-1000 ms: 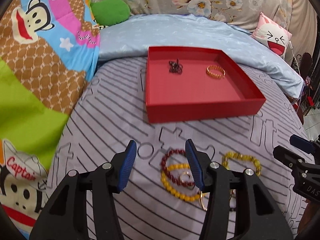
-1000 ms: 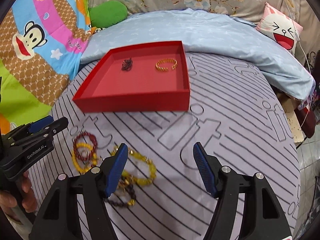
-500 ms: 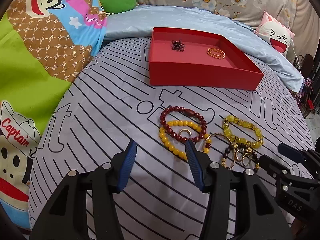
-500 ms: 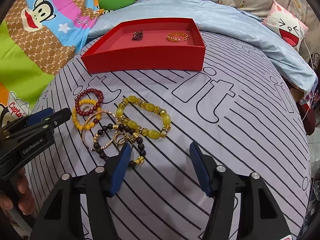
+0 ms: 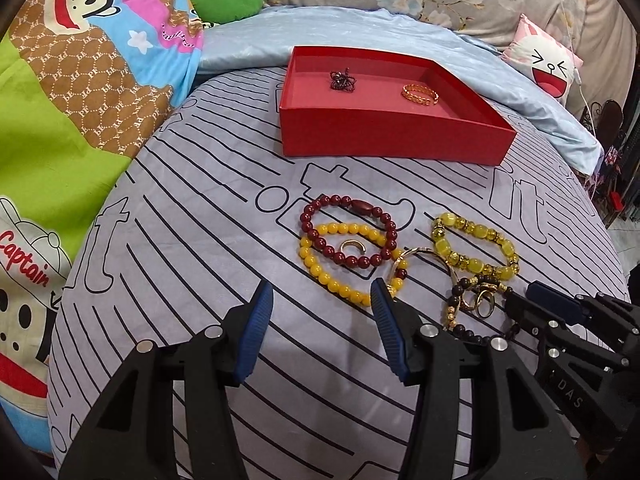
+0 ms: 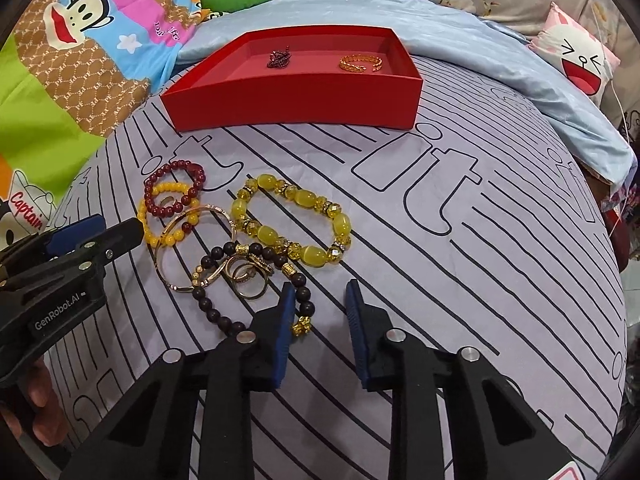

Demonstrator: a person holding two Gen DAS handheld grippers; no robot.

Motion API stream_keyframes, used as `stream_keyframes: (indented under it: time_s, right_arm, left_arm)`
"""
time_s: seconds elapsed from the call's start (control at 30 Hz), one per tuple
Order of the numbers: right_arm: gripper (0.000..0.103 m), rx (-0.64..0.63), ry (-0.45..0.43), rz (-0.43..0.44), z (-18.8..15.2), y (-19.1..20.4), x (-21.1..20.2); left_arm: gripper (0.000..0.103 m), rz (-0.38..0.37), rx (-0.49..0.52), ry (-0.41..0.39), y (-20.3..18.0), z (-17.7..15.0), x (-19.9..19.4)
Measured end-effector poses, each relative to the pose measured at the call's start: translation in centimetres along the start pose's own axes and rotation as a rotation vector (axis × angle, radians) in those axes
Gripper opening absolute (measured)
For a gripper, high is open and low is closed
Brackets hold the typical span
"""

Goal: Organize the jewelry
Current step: 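Grasp the black-and-gold bead bracelet with the right gripper while the left gripper grasps the thin gold bangle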

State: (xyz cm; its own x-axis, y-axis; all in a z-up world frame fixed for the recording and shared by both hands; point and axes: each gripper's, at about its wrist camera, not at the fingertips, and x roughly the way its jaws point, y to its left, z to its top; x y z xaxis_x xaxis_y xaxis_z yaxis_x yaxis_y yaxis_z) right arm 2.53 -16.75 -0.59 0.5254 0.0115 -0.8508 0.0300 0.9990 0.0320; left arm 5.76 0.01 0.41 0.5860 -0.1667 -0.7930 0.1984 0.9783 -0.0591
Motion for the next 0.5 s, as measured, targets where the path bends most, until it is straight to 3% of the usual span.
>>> stream_keyframes:
  time_s: [0.37, 0.5]
  right_arm:
    - [0.012, 0.005, 0.005, 0.011, -0.5, -0.4, -0.3]
    - [0.011, 0.015, 0.009, 0.024, -0.5, -0.5, -0.3]
  left_arm:
    - [0.048, -0.043, 0.025, 0.017, -1.8, -0.3, 0.8]
    - [0.044, -0.052, 0.014, 0.031, -1.8, -0.5, 1.3]
